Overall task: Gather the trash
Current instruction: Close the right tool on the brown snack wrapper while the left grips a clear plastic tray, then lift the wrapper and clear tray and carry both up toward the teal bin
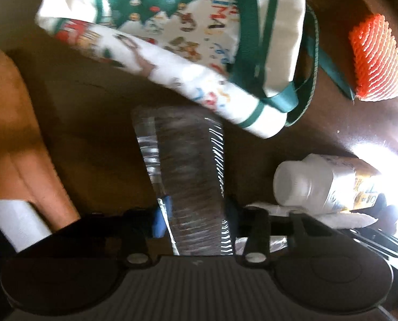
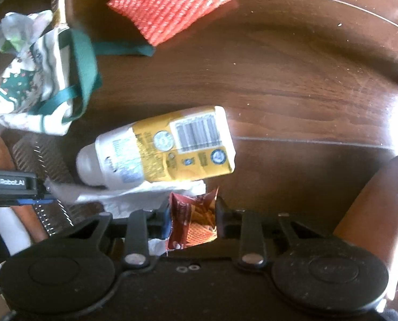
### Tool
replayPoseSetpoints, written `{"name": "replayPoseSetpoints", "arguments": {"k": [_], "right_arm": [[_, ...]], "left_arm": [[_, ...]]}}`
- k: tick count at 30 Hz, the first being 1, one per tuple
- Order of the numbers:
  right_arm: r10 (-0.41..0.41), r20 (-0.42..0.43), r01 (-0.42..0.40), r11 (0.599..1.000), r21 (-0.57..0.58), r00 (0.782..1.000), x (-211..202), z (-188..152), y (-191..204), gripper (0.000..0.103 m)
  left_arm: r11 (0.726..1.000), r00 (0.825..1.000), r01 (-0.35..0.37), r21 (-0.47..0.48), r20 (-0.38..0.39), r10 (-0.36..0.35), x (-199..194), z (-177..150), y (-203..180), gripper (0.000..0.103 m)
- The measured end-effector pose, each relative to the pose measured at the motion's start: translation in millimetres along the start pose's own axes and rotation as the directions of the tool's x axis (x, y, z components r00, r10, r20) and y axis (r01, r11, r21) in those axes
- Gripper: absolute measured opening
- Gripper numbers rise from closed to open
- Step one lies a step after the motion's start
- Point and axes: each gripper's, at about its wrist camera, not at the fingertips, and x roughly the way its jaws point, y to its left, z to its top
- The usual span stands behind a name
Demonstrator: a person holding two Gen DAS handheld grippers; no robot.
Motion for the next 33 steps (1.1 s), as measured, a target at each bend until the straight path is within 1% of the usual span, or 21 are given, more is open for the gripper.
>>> {"name": "replayPoseSetpoints", "arguments": {"k": [1, 2, 4, 5, 7, 9, 15, 17, 19, 20, 23, 26, 28, 29, 30, 31, 32, 33], "right_arm": [[-0.004, 0.000, 0.004, 1.000, -0.004, 1.000, -3.7, -0.9, 2.1, 0.030], [-0.006, 0.002, 0.006, 1.000, -0.009, 1.000, -8.2, -2.4, 4.6, 0.030], [-0.005, 0.008, 0.005, 1.000, -0.017, 1.000, -19.9, -3.6, 10.5, 0.029], [-0.011, 0.015, 0.011, 1.000, -0.024, 1.000, -27.4, -4.9, 13.6, 0.028], [-0.012, 0.036, 0.013, 0.999, -0.035, 0.999, -43.0, -7.6, 19.8, 0.028], [-0.023, 0.060, 0.025, 0.999, -0.037, 0.998, -59.2, -10.7, 23.4, 0.028], [0.012, 0.163, -0.005, 0.999, -0.044, 0.987, -110.9, -27.4, 32.2, 0.027], [0.013, 0.193, -0.002, 0.998, -0.056, 0.981, -132.9, -31.9, 37.7, 0.027], [0.021, 0.214, -0.009, 0.998, -0.056, 0.977, -150.5, -37.8, 42.5, 0.027], [0.032, 0.231, -0.021, 0.999, -0.049, 0.972, -160.8, -42.6, 43.6, 0.027], [0.077, 0.270, -0.071, 0.997, -0.031, 0.960, -187.6, -52.8, 46.0, 0.027], [0.105, 0.309, -0.103, 0.994, -0.021, 0.945, -204.6, -58.4, 46.8, 0.027], [0.120, 0.322, -0.124, 0.992, -0.007, 0.939, -209.6, -55.9, 45.0, 0.027], [0.126, 0.324, -0.133, 0.991, -0.003, 0.938, -209.3, -52.9, 44.0, 0.027], [0.130, 0.322, -0.138, 0.990, 0.002, 0.938, -209.3, -49.9, 42.5, 0.027], [0.133, 0.317, -0.143, 0.990, 0.007, 0.939, -207.7, -46.3, 41.4, 0.027], [0.139, 0.311, -0.149, 0.989, 0.009, 0.940, -204.7, -43.1, 40.8, 0.027], [0.143, 0.305, -0.154, 0.988, 0.010, 0.941, -201.2, -38.8, 40.4, 0.027]], "left_arm": [[1.000, 1.000, -0.004, 0.004, -0.007, 0.004, -2.6, -2.2, 0.7, 0.022], [1.000, 1.000, -0.009, 0.007, -0.014, 0.009, -5.2, -4.6, 1.3, 0.006], [1.000, 1.000, -0.022, 0.019, -0.015, 0.022, -14.7, -8.3, -0.7, 0.006], [0.998, 1.000, -0.030, 0.048, -0.007, 0.031, -19.9, -10.7, -1.6, 0.006], [0.997, 0.999, -0.036, 0.071, 0.009, 0.035, -29.9, -15.7, -1.8, 0.005], [0.998, 1.000, -0.013, 0.061, 0.022, 0.011, -38.3, -24.2, 2.9, 0.005], [0.997, 0.997, 0.027, 0.069, 0.076, -0.032, -75.9, -33.3, 7.5, 0.003], [0.996, 0.994, 0.035, 0.084, 0.096, -0.043, -103.0, -35.4, 4.9, 0.003], [0.994, 0.991, 0.050, 0.094, 0.119, -0.061, -118.8, -39.1, 4.4, 0.003], [0.995, 0.994, 0.033, 0.094, 0.098, -0.042, -124.1, -39.3, 6.3, 0.003], [0.994, 0.991, 0.039, 0.100, 0.123, -0.051, -123.7, -38.5, 5.3, 0.003], [0.995, 0.992, 0.024, 0.099, 0.123, -0.037, -119.9, -38.2, 8.8, 0.004], [0.995, 0.993, 0.010, 0.095, 0.116, -0.021, -110.1, -35.4, 6.8, 0.008], [0.995, 0.993, 0.001, 0.096, 0.116, -0.012, -107.2, -33.5, 5.4, 0.016], [0.995, 0.993, 0.000, 0.103, 0.114, -0.011, -103.7, -31.5, 3.7, 0.032], [0.994, 0.994, 0.004, 0.111, 0.107, -0.015, -99.9, -29.7, 2.8, 0.056], [0.994, 0.995, 0.005, 0.113, 0.099, -0.016, -94.4, -28.0, 1.6, 0.067], [0.993, 0.995, -0.003, 0.115, 0.098, -0.008, -89.0, -26.5, 0.6, 0.074]]}}
